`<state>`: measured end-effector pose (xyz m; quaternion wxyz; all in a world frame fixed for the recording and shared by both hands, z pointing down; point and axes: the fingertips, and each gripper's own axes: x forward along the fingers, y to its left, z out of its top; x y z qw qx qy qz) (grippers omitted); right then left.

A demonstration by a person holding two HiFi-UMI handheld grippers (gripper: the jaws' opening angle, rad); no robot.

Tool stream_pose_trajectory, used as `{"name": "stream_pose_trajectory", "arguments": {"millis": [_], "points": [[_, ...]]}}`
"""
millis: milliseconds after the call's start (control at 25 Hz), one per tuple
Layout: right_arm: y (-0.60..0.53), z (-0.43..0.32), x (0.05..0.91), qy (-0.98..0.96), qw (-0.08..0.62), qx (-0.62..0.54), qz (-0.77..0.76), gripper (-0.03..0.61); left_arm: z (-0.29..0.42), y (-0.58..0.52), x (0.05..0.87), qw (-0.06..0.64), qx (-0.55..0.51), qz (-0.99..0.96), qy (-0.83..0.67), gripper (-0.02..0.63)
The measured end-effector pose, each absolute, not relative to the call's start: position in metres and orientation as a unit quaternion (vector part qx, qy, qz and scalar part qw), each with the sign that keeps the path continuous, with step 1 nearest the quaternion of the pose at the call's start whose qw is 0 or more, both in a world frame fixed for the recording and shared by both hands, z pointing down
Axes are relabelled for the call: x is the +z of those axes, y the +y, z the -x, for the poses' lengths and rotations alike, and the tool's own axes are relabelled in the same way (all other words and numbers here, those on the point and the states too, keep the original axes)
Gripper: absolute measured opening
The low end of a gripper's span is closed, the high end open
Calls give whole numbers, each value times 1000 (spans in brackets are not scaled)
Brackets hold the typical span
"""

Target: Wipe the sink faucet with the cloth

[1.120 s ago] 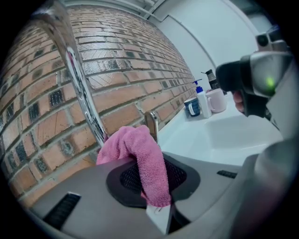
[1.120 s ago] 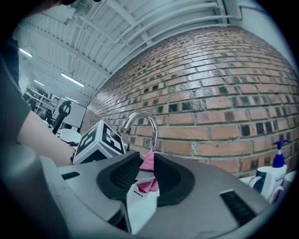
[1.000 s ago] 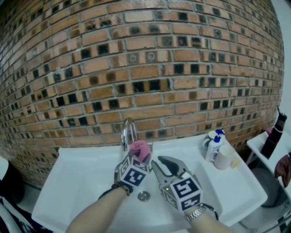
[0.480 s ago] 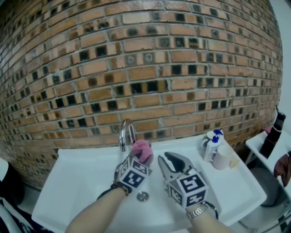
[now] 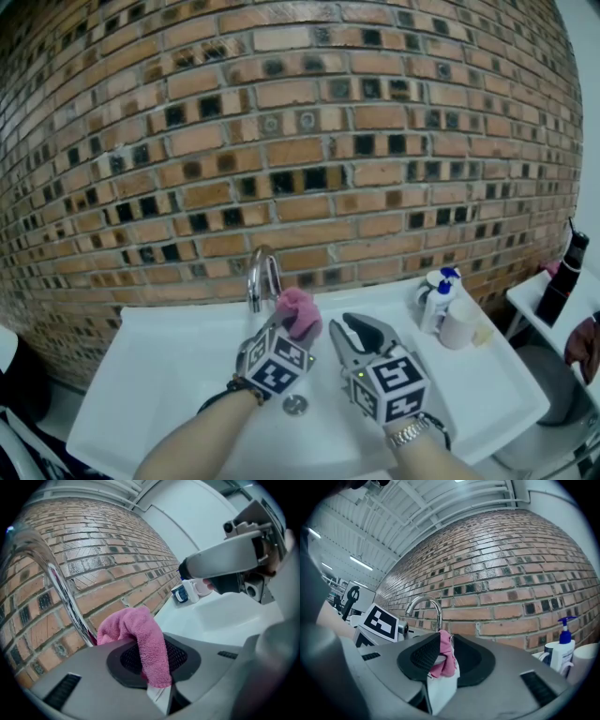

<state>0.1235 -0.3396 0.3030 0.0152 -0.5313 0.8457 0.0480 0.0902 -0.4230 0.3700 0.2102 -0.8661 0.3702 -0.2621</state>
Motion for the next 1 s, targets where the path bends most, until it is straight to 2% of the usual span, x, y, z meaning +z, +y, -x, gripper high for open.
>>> {"name": "stream_pose_trajectory", "arguments": {"millis": [1000], "points": [[-344,-123,309,861,9,33,508,104,-107,-382,357,263,-236,890,288,72]]}}
